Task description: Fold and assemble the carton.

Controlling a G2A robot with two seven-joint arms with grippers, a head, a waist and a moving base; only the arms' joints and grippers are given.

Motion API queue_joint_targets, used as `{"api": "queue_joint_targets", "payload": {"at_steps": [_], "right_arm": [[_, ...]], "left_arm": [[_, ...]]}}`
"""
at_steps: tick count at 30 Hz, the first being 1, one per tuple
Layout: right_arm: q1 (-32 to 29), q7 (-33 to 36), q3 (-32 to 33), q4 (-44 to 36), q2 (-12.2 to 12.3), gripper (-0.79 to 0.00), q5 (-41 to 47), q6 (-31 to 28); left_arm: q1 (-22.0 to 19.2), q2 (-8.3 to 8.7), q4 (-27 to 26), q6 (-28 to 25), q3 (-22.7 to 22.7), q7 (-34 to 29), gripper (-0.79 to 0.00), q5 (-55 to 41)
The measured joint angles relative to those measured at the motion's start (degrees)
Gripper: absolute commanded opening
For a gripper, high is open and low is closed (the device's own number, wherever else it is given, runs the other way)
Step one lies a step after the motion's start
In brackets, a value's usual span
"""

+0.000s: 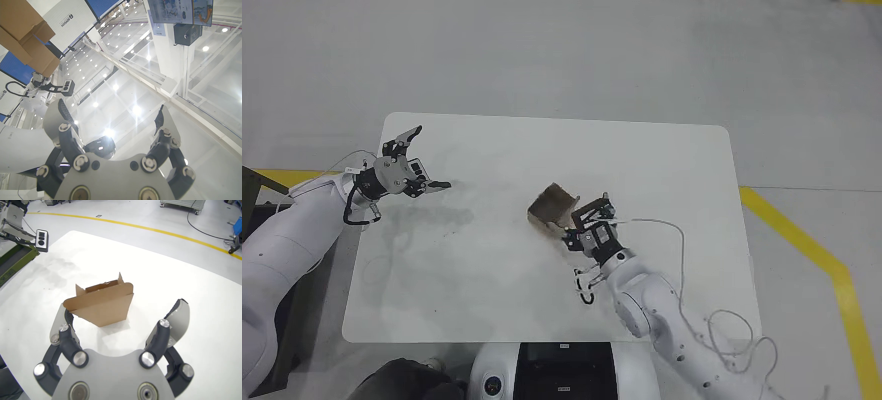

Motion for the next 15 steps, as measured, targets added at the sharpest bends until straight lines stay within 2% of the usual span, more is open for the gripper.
{"api": "queue_joint_targets", "payload": {"at_steps": [5,13,14,15], "right_arm": [[-2.0,3.19,2.64,-3.0,0.59,0.0,-3.09,-0.11],[-3.66,4.67,5.0,-6.45,1.03,0.0,4.2,-11.16],[-3.6,4.99,5.03,-6.51,0.98,-0.071,4.78,-11.5],[-3.38,5.45,4.95,-6.38,0.88,-0.185,5.37,-11.64]], "left_arm": [[0.0,0.0,0.0,0.0,0.0,0.0,0.0,0.0],[0.0,0.0,0.0,0.0,0.0,0.0,0.0,0.0],[0.0,0.0,0.0,0.0,0.0,0.0,0.0,0.0],[0.0,0.0,0.0,0.0,0.0,0.0,0.0,0.0]]}}
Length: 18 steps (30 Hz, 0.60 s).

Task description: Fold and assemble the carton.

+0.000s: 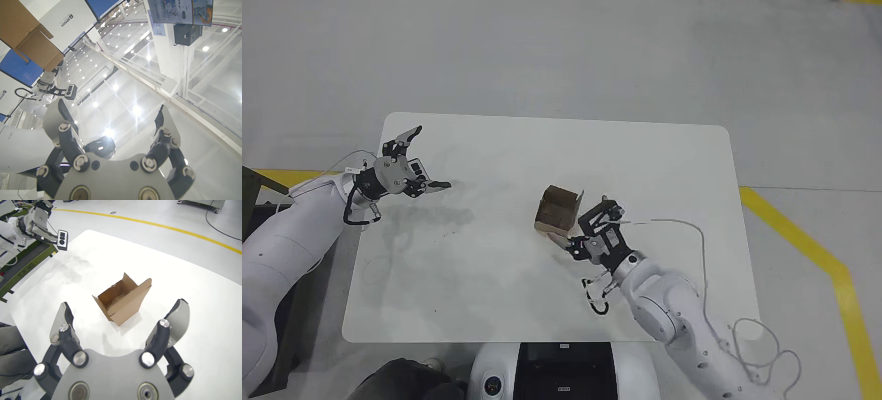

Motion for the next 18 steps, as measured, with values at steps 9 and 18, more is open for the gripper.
{"api": "queue_joint_targets", "payload": {"at_steps": [9,18], "right_arm": [[1.79,1.08,-0.86,4.62,-1.22,-0.785,5.3,2.9],[1.25,-0.98,1.39,5.55,-1.47,-0.785,11.44,0.43]], "left_arm": [[0.0,0.0,0.0,0.0,0.0,0.0,0.0,0.0],[0.0,0.0,0.0,0.0,0.0,0.0,0.0,0.0]]}}
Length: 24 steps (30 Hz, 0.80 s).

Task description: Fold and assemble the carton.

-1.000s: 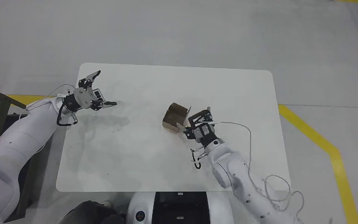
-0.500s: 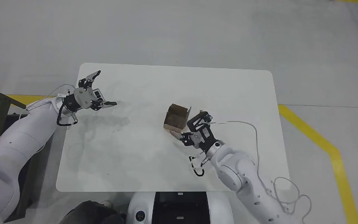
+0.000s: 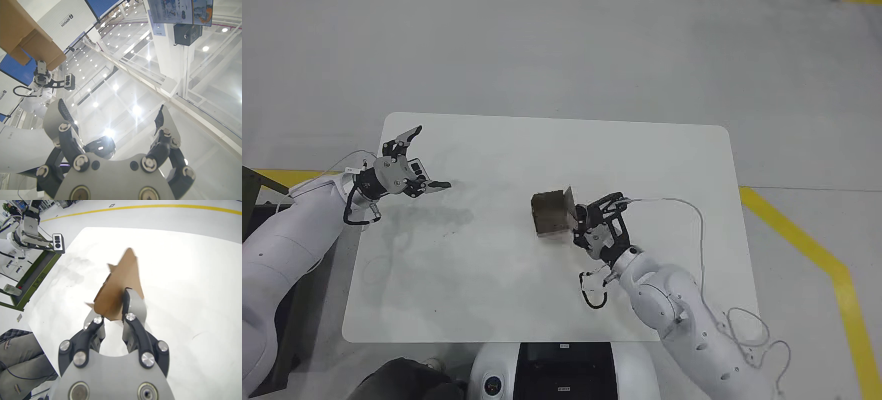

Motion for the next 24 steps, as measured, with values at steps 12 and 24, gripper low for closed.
{"api": "queue_joint_targets", "payload": {"at_steps": [12,24], "right_arm": [[0.29,-3.86,2.93,0.35,-0.11,-0.785,8.07,-8.09],[4.14,-8.97,3.7,2.31,-1.31,-0.785,20.94,-13.18]], "left_arm": [[0.0,0.0,0.0,0.0,0.0,0.0,0.0,0.0],[1.41,0.03,-2.69,-3.1,-2.33,0.32,0.0,-0.23]]}}
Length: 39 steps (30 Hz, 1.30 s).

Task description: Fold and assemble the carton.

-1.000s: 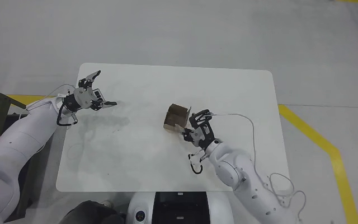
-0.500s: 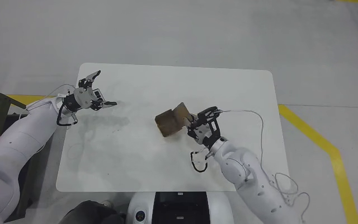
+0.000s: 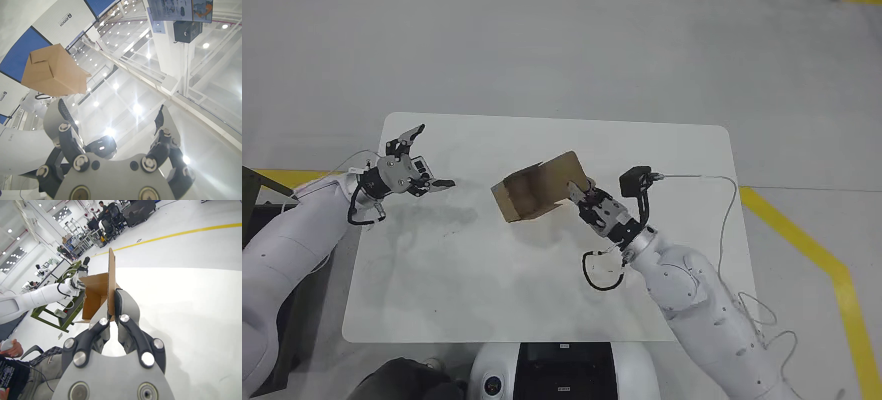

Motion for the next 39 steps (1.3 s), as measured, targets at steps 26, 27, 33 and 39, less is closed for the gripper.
{"api": "queue_joint_targets", "payload": {"at_steps": [26,27,33,39], "right_arm": [[1.14,-5.07,0.48,2.27,-0.75,-0.785,7.13,-3.34],[1.13,-5.08,0.48,2.27,-0.76,-0.785,7.14,-3.34],[0.97,-7.87,0.25,4.75,-1.5,-0.785,14.51,-4.86],[1.51,-10.46,0.47,7.98,-2.27,-0.785,22.14,-7.6]], "left_arm": [[2.75,-0.98,-11.3,3.11,-5.53,-0.29,0.0,1.6],[2.75,-0.98,-11.3,3.11,-5.53,-0.29,0.0,1.6],[4.99,-1.46,-13.3,5.46,-6.23,2.19,0.0,-1.47],[7.04,-2.07,-17.66,9.37,-6.58,5.95,0.0,-8.19]]}}
